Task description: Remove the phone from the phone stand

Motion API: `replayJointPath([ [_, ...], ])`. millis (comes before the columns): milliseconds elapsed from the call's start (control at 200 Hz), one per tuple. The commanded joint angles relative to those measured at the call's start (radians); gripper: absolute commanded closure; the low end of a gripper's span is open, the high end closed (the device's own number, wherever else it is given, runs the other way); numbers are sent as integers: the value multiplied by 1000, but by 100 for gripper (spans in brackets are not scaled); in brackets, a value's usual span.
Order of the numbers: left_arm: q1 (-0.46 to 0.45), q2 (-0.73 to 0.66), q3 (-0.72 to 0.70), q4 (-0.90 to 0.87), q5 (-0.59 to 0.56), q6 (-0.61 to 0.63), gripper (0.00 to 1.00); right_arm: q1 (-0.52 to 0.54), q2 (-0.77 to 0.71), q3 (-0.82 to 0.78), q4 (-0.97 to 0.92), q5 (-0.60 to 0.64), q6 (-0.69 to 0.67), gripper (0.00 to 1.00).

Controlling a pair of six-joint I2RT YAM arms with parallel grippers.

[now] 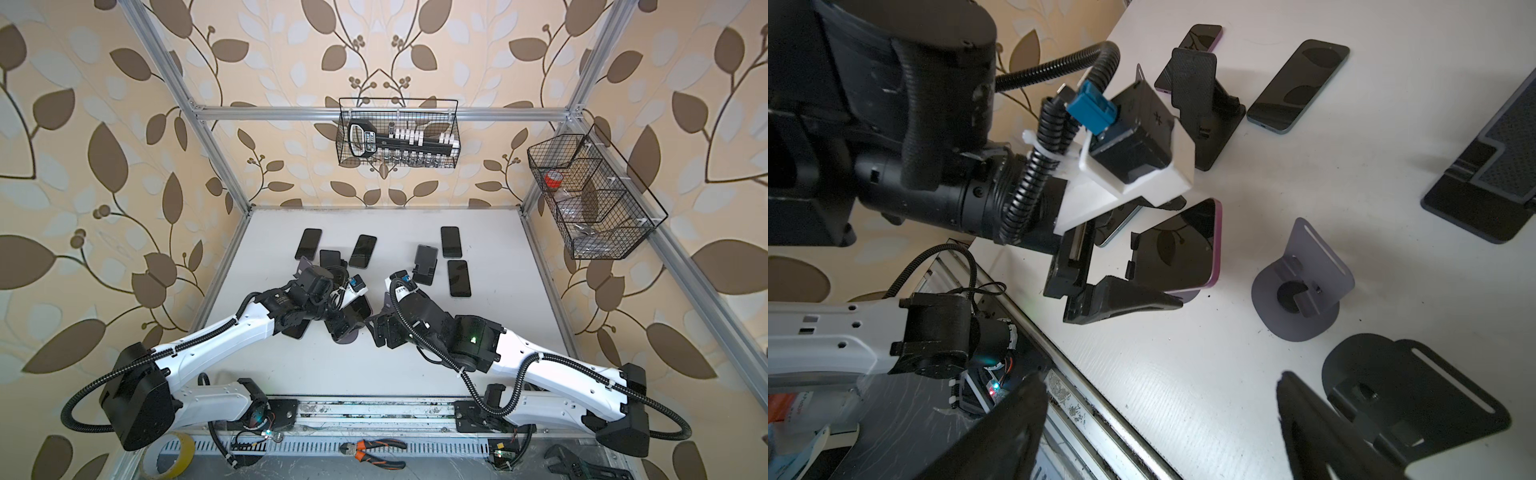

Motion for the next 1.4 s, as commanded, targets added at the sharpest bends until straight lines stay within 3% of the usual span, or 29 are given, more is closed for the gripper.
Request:
replayJointPath([
  [0,-11,3,44,13,2,26,10,4,-10,30,-26,28,-4,12],
  [1395,-11,42,3,12,-40,97,14,4,15,59,-40,32,-12,11],
])
